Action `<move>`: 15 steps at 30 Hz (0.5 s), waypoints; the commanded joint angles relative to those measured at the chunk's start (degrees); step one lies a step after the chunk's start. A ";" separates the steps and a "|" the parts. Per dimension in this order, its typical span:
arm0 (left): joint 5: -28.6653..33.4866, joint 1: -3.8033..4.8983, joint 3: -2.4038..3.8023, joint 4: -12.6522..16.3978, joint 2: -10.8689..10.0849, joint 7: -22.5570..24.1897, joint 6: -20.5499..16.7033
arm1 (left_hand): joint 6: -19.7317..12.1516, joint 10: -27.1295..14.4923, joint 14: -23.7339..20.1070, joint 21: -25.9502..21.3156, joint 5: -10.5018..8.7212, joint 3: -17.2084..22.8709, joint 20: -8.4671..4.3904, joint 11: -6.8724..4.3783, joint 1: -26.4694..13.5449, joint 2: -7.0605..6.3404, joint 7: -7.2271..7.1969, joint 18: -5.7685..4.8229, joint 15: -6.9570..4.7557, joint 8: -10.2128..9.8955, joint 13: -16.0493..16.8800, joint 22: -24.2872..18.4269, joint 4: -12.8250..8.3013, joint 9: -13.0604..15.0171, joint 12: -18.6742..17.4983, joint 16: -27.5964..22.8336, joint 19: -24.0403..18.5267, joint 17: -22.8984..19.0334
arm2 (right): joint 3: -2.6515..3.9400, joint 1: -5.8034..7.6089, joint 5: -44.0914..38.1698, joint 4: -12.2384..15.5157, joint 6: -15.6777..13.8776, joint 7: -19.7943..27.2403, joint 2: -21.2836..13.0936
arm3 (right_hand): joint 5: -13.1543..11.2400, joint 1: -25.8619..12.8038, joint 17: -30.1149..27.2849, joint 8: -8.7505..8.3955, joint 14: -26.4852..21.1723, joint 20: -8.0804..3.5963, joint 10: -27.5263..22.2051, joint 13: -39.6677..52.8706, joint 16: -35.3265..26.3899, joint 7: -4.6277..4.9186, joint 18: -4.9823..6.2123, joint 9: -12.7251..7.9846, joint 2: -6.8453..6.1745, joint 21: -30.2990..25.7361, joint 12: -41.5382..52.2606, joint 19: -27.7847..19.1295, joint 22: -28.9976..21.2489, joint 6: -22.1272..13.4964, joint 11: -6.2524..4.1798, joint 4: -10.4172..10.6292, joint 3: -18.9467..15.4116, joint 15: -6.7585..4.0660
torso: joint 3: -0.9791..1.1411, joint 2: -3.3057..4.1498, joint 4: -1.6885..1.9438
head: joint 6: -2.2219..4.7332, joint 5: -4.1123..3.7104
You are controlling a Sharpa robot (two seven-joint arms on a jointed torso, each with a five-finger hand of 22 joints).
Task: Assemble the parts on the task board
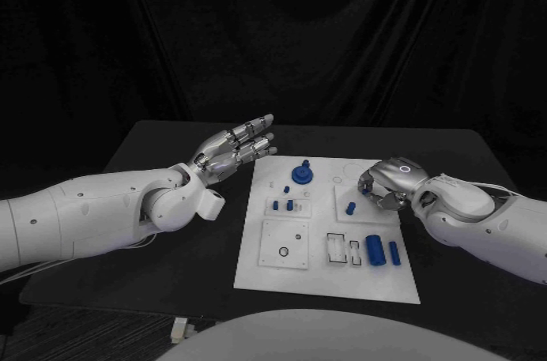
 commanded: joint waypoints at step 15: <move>0.08 -0.28 0.06 -0.09 0.07 0.28 0.70 | 0.09 -0.04 0.20 0.21 0.24 0.00 0.02 0.29 0.46 0.14 0.56 -0.95 0.30 0.23 0.02 0.05 -0.44 0.08 0.27 0.33 0.41 0.08 | 0.06 0.23 -0.20 1.14 -1.96 -1.00 -0.98 | -0.84 -0.17 5.03 0.28 3.21 -0.19 0.53 -0.10 0.20 0.12 -0.41 0.54 0.66 0.22 -0.34 0.44 8.58 0.52 -0.03 -0.24 -0.13 0.00 | 0.00 0.00 -0.01 | 0.00 0.33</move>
